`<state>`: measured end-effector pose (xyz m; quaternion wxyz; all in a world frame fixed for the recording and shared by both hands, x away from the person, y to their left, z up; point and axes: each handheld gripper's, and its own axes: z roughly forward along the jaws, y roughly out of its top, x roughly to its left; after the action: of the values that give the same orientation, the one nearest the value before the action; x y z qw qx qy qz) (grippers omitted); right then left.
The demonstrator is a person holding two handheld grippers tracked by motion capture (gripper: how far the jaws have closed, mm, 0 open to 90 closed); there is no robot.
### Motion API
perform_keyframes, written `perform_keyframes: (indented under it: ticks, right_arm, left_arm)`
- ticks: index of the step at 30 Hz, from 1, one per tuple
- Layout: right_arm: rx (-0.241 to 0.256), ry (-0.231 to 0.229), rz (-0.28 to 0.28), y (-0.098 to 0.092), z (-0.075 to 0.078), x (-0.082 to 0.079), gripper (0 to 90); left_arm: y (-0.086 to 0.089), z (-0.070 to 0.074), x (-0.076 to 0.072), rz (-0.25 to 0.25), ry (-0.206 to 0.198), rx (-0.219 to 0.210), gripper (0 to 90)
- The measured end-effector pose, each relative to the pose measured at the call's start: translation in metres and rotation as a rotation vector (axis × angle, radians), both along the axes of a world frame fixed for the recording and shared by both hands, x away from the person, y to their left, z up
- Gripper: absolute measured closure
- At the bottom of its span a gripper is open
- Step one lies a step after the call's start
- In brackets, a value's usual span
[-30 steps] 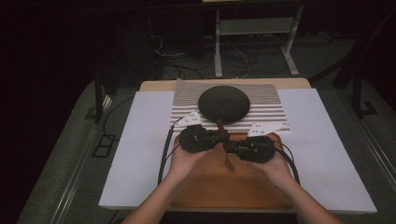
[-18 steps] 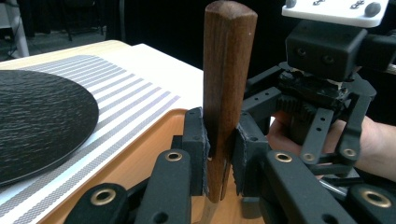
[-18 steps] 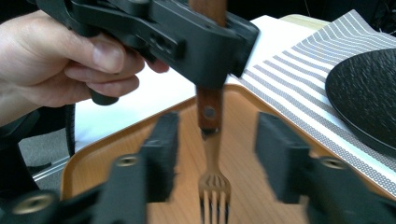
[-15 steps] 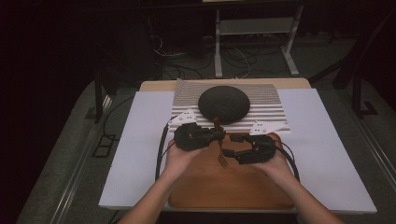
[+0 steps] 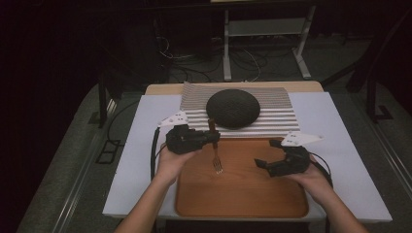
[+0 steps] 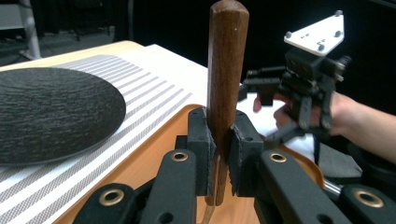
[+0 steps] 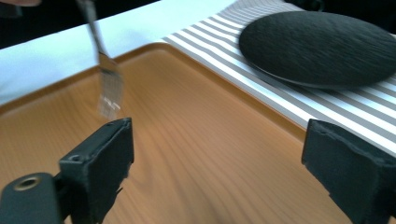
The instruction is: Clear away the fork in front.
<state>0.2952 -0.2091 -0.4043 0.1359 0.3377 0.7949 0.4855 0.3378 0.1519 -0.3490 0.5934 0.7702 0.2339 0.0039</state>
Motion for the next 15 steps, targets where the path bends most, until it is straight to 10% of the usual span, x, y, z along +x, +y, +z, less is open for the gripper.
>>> perform_keyframes:
  ticks: [15]
  right_arm:
    - [-0.032, 0.017, -0.091, -0.066, -0.027, -0.03, 2.8]
  left_arm:
    - [0.064, 0.004, -0.017, -0.04, 0.036, 0.004, 79.6]
